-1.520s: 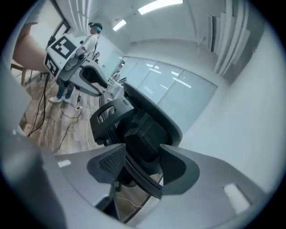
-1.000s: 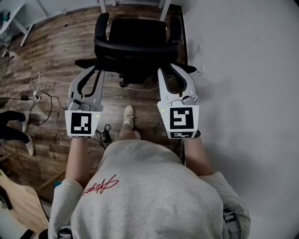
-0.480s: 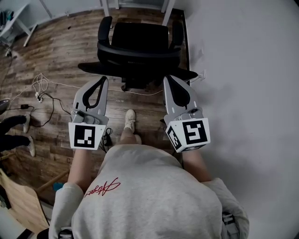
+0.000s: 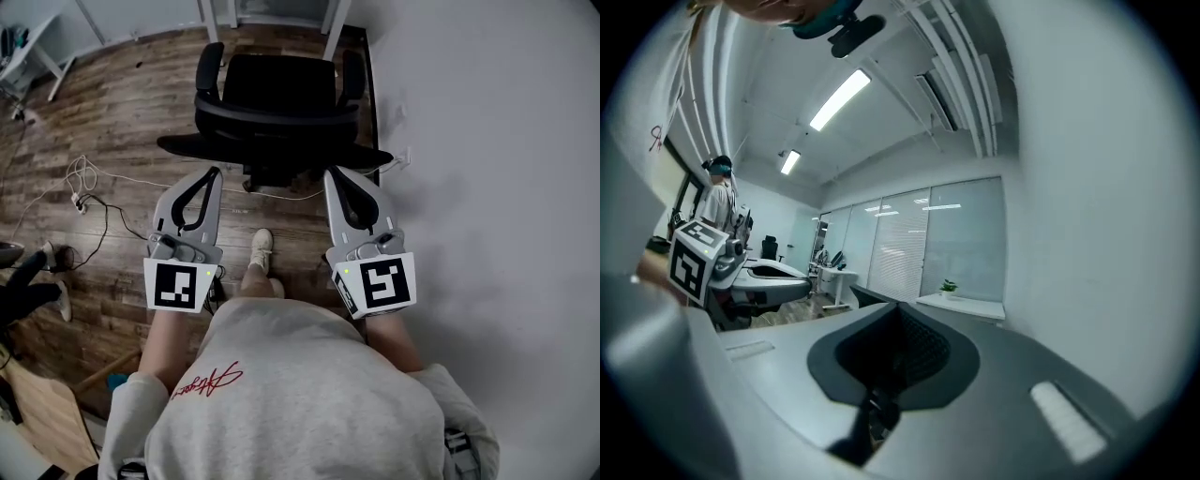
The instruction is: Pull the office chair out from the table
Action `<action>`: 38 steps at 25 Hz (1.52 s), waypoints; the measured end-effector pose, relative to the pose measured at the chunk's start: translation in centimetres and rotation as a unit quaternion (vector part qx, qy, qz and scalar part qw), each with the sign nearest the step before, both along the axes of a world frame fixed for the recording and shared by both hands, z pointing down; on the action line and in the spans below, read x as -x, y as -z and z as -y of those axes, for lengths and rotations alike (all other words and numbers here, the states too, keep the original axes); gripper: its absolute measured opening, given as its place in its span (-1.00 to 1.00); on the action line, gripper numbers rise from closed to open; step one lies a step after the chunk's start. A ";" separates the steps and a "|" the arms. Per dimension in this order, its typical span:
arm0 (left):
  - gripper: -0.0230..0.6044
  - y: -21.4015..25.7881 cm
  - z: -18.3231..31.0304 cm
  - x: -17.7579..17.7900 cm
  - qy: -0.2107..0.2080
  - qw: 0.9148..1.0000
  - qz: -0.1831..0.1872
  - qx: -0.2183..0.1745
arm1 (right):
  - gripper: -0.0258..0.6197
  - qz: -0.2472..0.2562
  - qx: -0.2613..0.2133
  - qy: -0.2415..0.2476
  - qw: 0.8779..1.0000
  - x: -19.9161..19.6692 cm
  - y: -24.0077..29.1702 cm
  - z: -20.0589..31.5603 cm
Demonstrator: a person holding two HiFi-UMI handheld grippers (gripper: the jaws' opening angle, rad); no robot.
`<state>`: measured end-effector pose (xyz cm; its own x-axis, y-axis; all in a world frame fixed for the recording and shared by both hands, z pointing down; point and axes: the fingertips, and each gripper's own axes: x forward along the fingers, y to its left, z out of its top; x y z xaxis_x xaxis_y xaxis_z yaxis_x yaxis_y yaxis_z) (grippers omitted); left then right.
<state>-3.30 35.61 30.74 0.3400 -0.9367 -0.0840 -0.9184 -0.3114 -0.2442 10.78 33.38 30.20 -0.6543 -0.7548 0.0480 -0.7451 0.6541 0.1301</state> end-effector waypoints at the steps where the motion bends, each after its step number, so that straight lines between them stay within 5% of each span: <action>1: -0.94 -0.1 0.0 -0.1 -0.002 1.000 0.000 0.002 | -0.92 0.000 -0.001 -0.001 1.000 -0.1 0.0 0.0; 7: -0.94 -0.2 -0.7 0.0 -0.003 1.000 0.001 0.002 | -0.92 0.088 0.016 0.026 0.996 -0.2 1.6 -1.0; 15: -0.94 -0.4 -1.6 0.6 0.002 1.000 0.007 0.006 | -0.92 0.036 -0.017 0.004 0.999 0.3 1.3 -1.1; 38: -0.94 -0.5 -1.2 -0.5 -0.012 1.000 -0.005 0.011 | -0.92 0.028 0.002 -0.003 1.000 -0.6 0.3 -1.1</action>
<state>-2.83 36.85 31.26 0.3624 -0.9296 -0.0669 -0.9126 -0.3393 -0.2282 11.35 34.47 29.90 -0.6514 -0.7586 0.0143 -0.7552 0.6500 0.0848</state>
